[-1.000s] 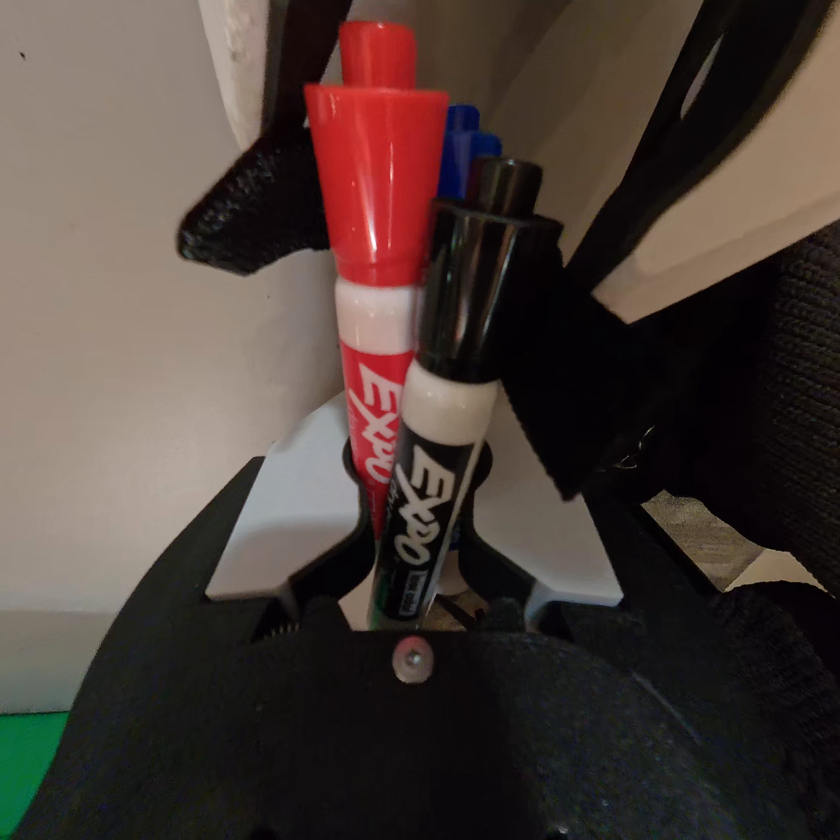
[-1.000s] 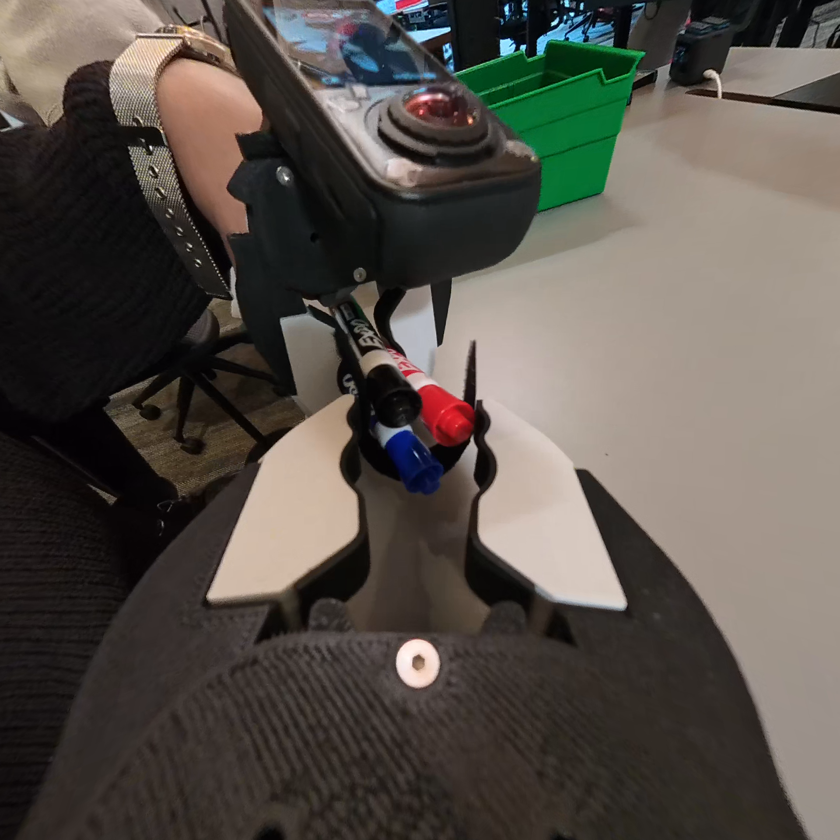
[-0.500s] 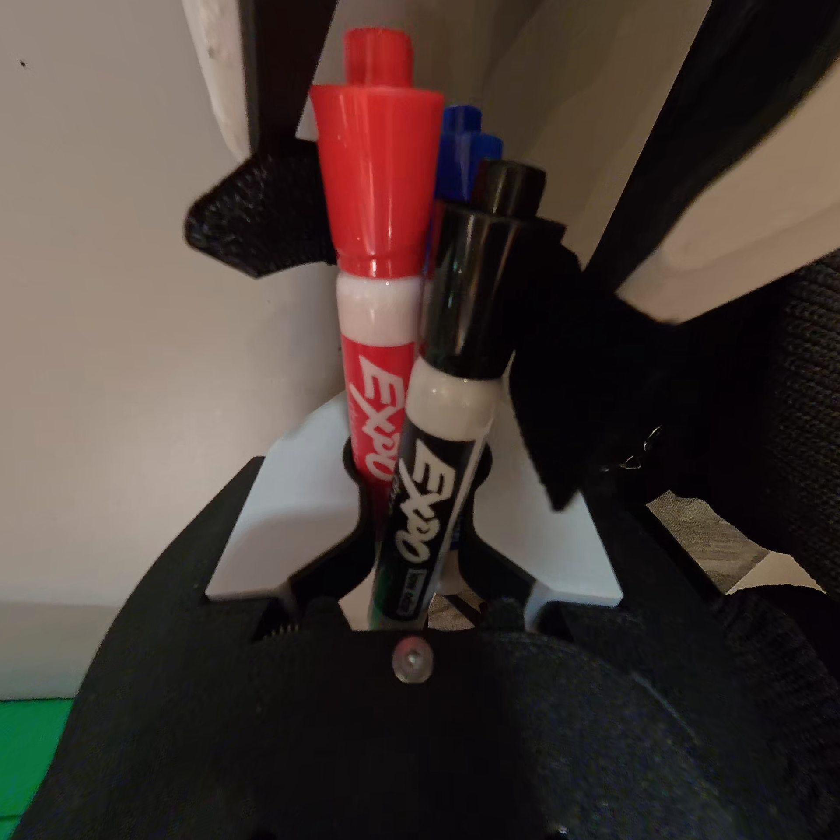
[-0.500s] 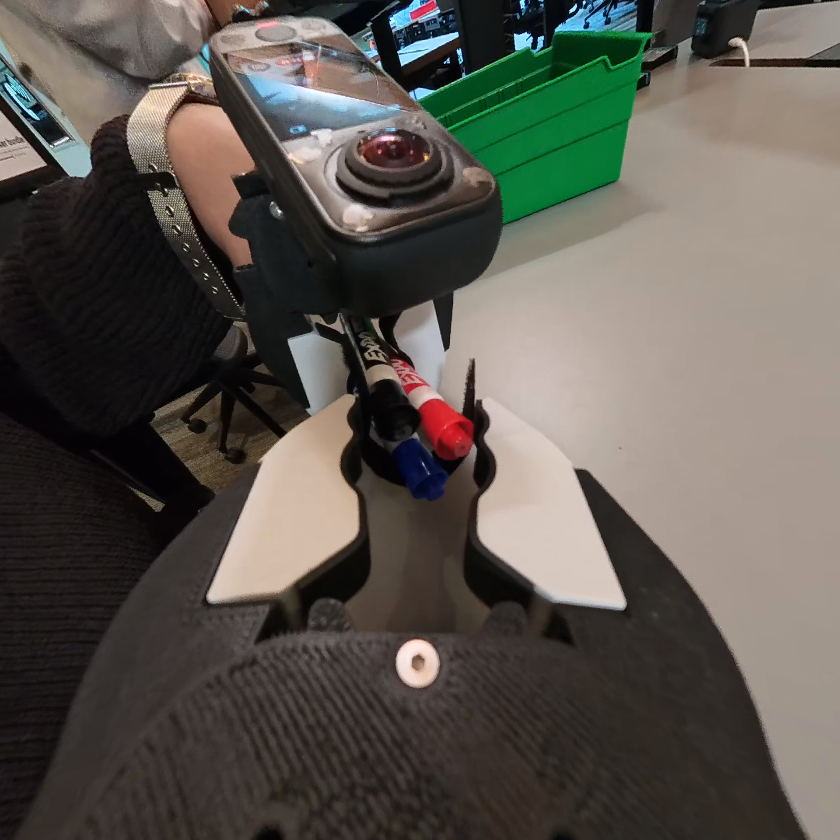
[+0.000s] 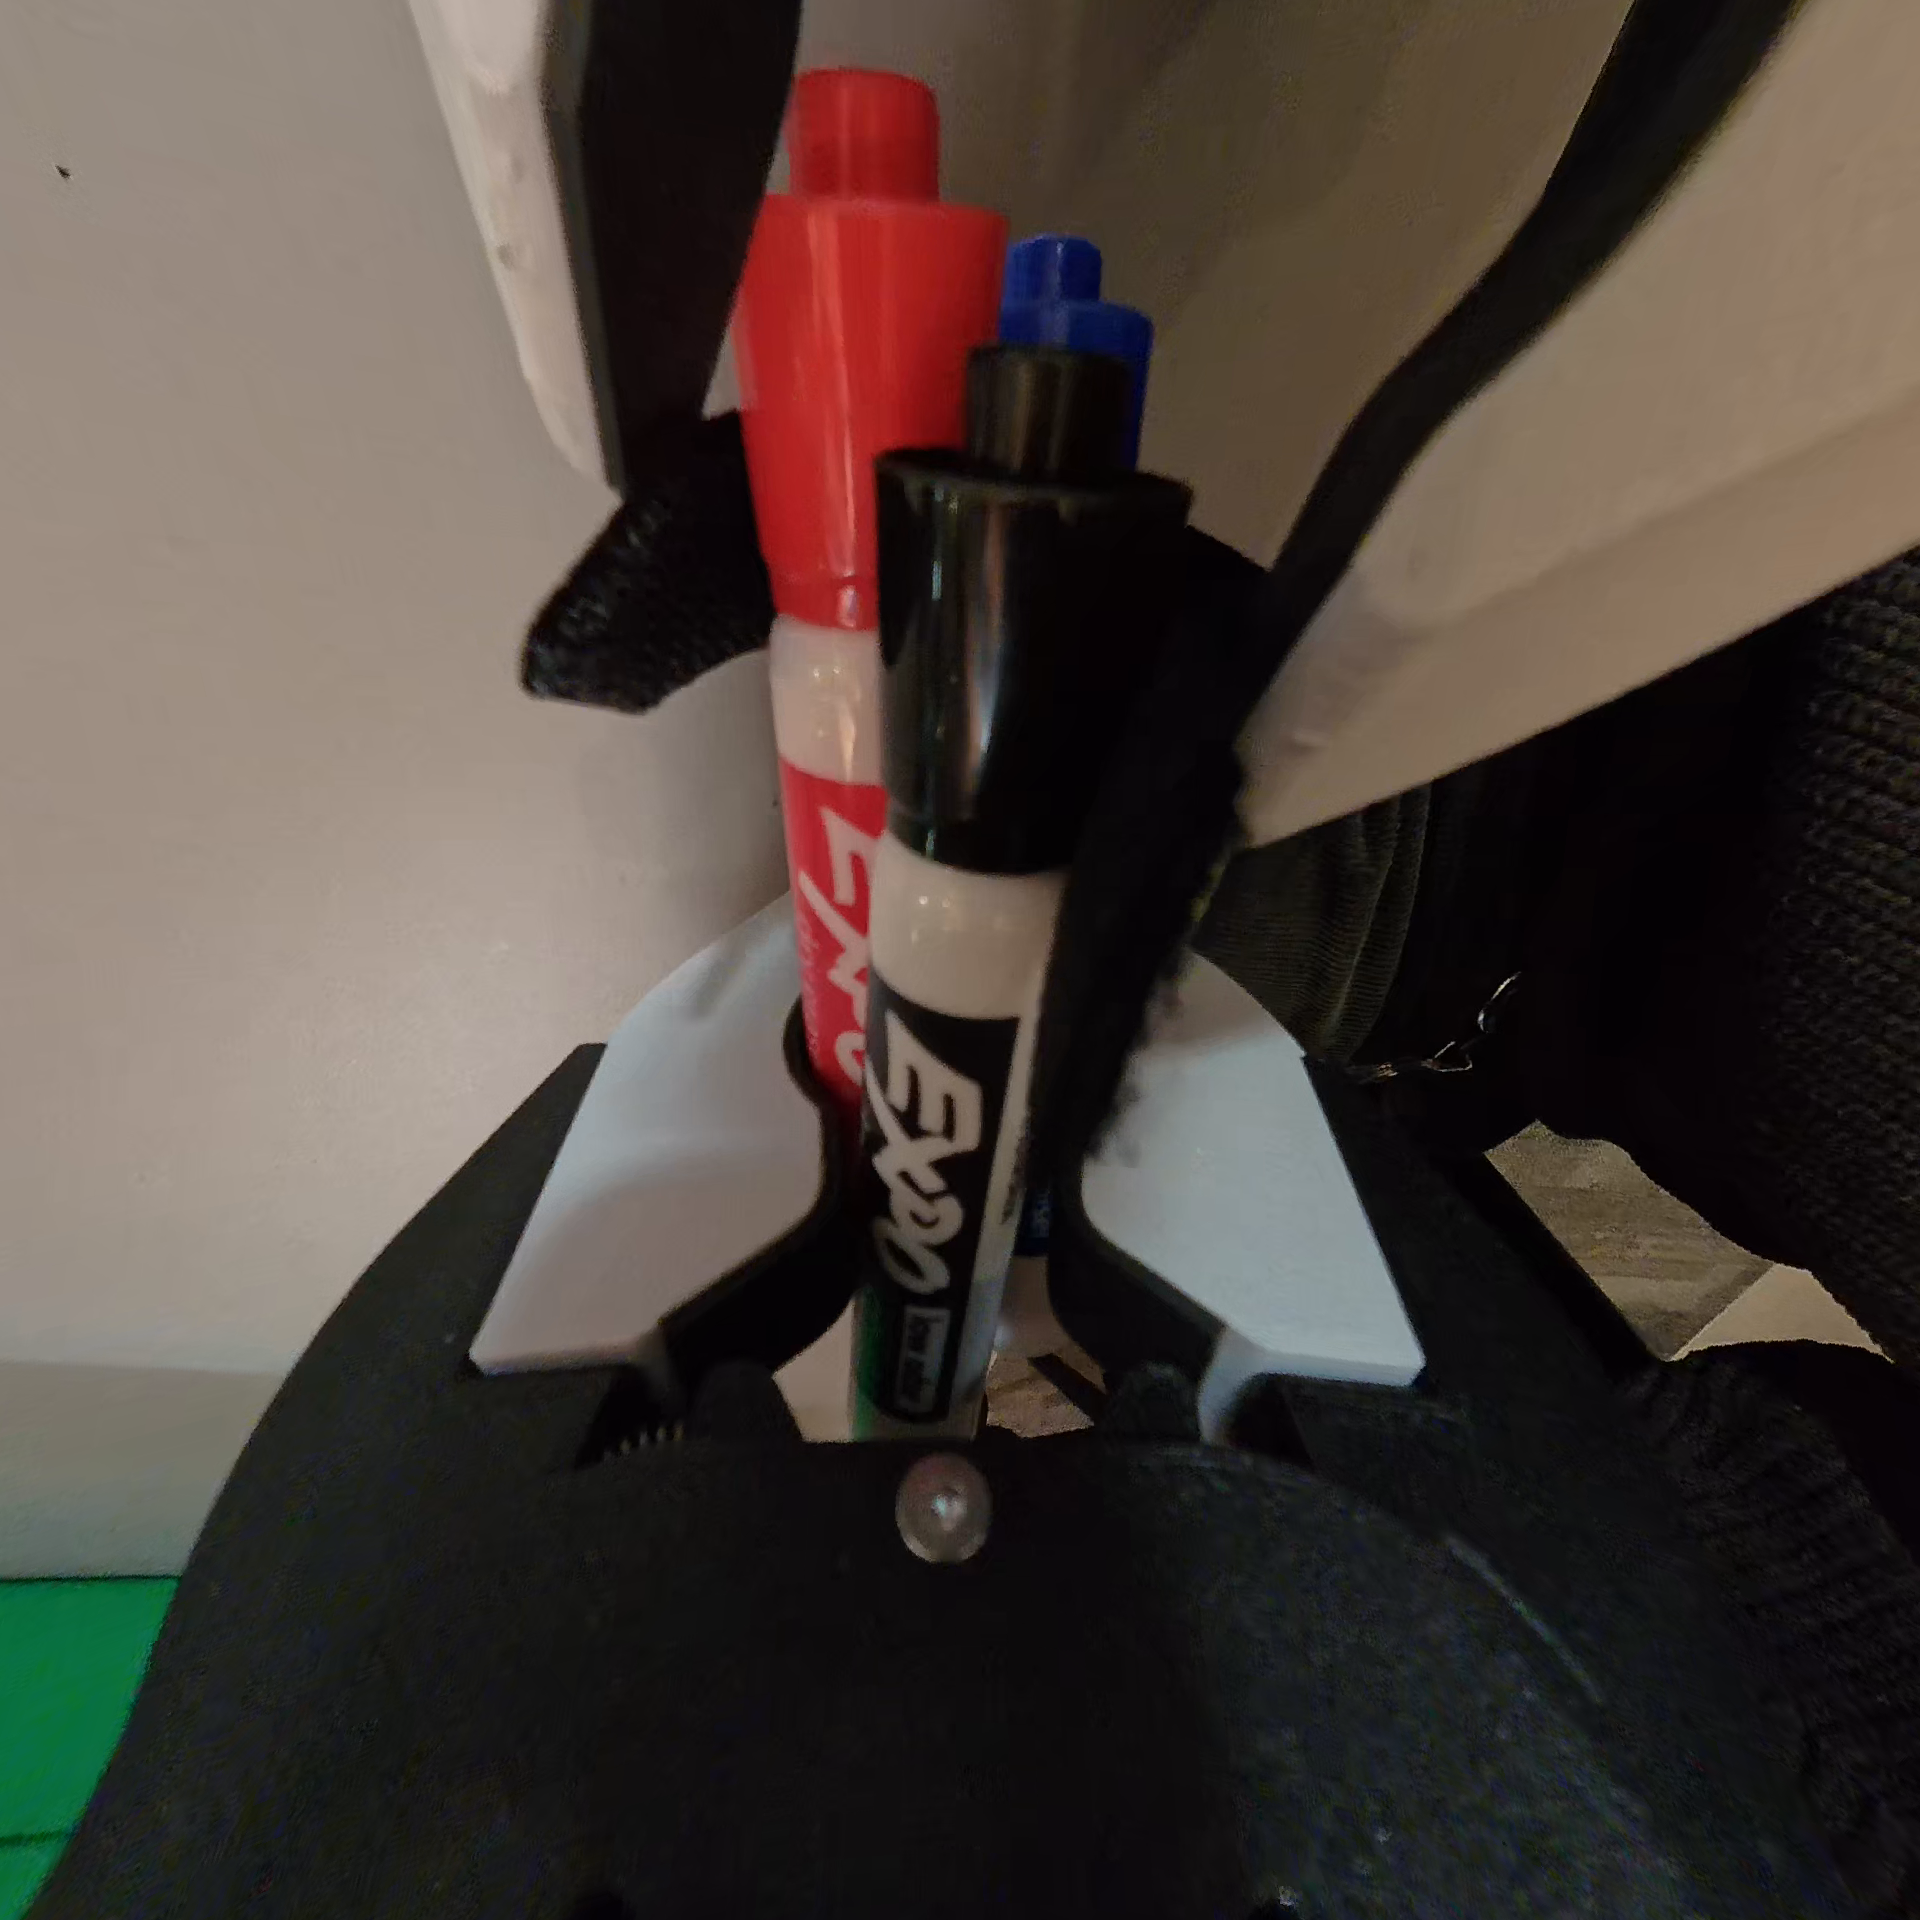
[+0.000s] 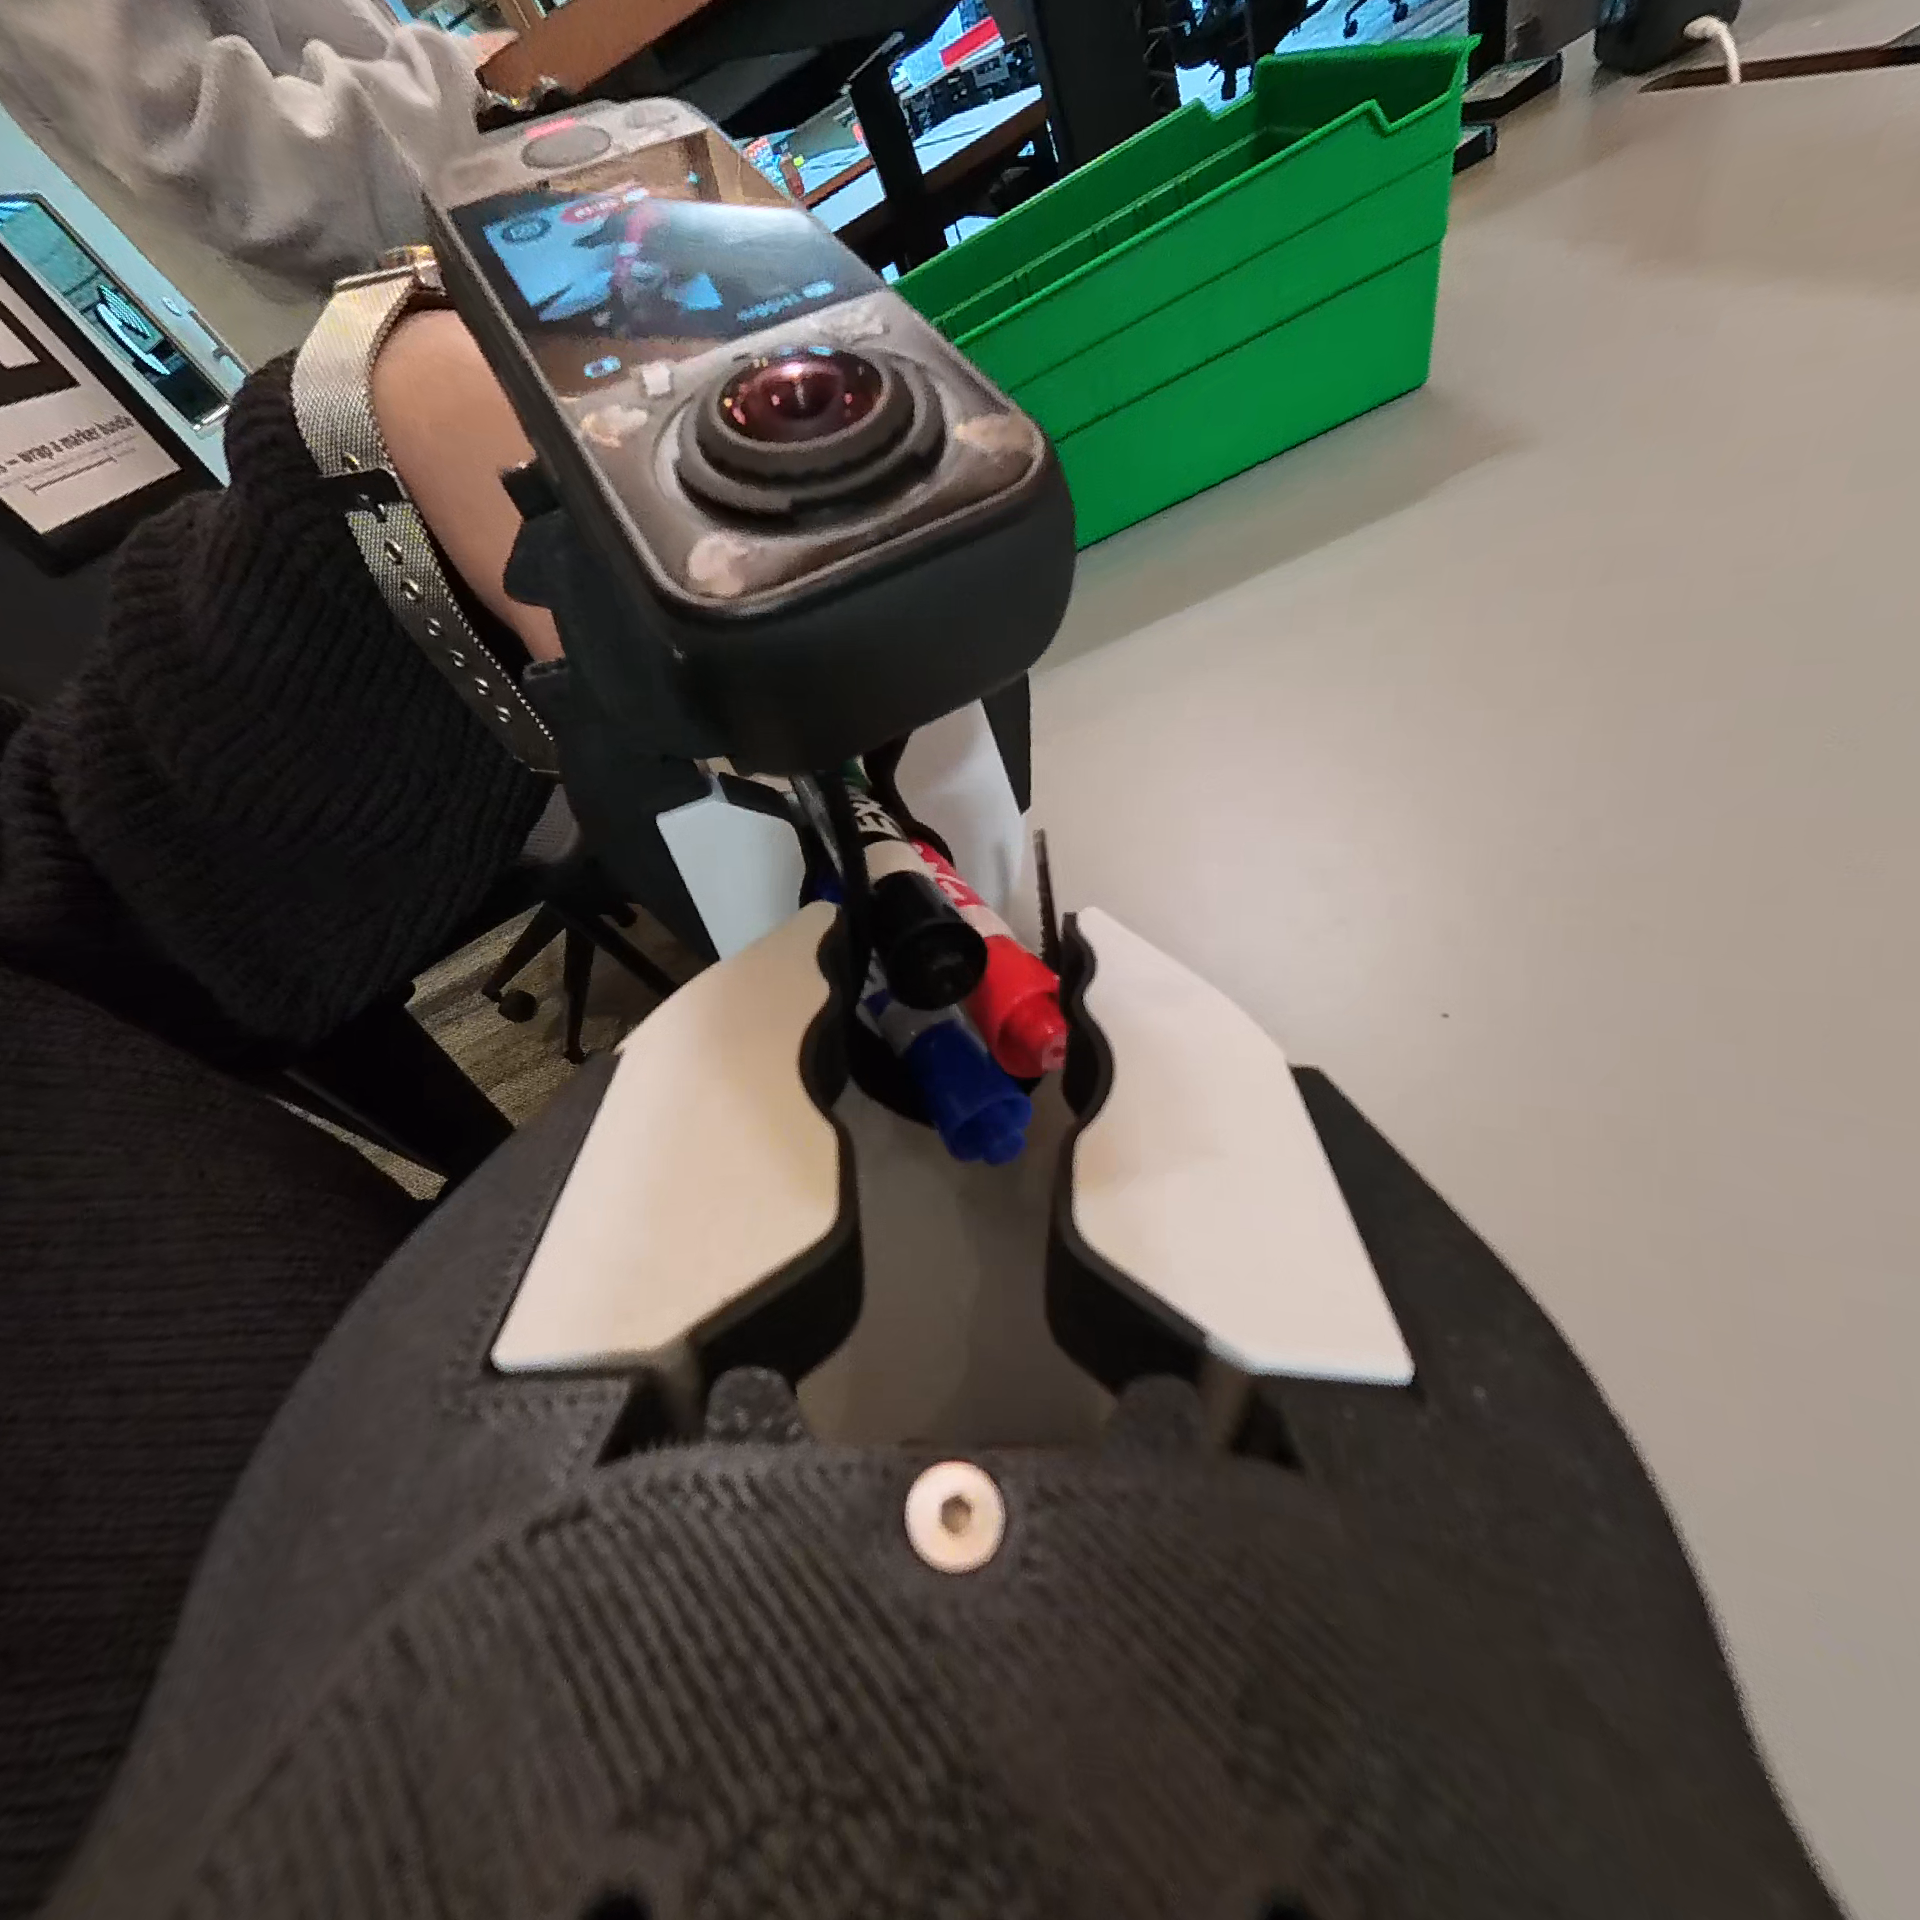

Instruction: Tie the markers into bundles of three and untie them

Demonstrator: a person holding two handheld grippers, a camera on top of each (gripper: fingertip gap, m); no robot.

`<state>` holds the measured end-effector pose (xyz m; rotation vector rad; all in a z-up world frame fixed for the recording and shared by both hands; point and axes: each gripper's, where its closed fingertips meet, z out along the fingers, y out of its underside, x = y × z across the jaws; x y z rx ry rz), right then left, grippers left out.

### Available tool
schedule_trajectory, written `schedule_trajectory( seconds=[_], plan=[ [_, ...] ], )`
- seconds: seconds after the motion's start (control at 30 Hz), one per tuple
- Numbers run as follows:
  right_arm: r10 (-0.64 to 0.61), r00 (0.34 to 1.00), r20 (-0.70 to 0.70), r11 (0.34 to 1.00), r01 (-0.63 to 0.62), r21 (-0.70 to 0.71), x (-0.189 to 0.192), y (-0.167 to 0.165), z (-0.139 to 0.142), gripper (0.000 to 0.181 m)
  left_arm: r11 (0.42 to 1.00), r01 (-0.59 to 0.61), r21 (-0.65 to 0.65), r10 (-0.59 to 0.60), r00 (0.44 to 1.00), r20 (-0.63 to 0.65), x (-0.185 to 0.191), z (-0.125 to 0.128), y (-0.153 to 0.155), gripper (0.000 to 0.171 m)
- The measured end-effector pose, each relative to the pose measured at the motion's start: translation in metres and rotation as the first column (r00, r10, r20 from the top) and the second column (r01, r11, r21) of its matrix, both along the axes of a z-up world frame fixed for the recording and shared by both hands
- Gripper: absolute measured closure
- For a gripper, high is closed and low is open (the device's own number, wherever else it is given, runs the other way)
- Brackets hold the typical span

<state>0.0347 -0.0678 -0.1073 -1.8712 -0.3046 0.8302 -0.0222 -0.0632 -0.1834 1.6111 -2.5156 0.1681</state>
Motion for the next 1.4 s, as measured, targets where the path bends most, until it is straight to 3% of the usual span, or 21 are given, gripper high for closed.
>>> schedule_trajectory(
  seconds=[0.67,0.93,1.03,1.4],
  plan=[
    [-0.024,0.995,-0.095,0.998,0.018,-0.068,-0.002,0.002,0.003,0.146,0.999,0.007,0.033,-0.008,1.000,0.008,0.002,0.002,0.001,0.126],
    [-0.038,0.987,-0.154,0.995,0.024,-0.093,-0.001,0.004,0.005,0.157,0.999,0.015,0.047,-0.015,1.000,0.007,0.003,0.001,0.002,0.127],
    [-0.056,0.990,-0.133,0.994,0.043,-0.097,0.003,0.006,0.003,0.170,0.999,0.023,0.047,-0.024,1.000,0.013,0.004,0.001,0.000,0.127],
    [-0.045,0.995,-0.087,0.996,0.038,-0.081,0.006,0.004,0.001,0.171,0.999,0.024,0.041,-0.025,1.000,0.015,0.005,0.002,-0.001,0.127]
  ],
)
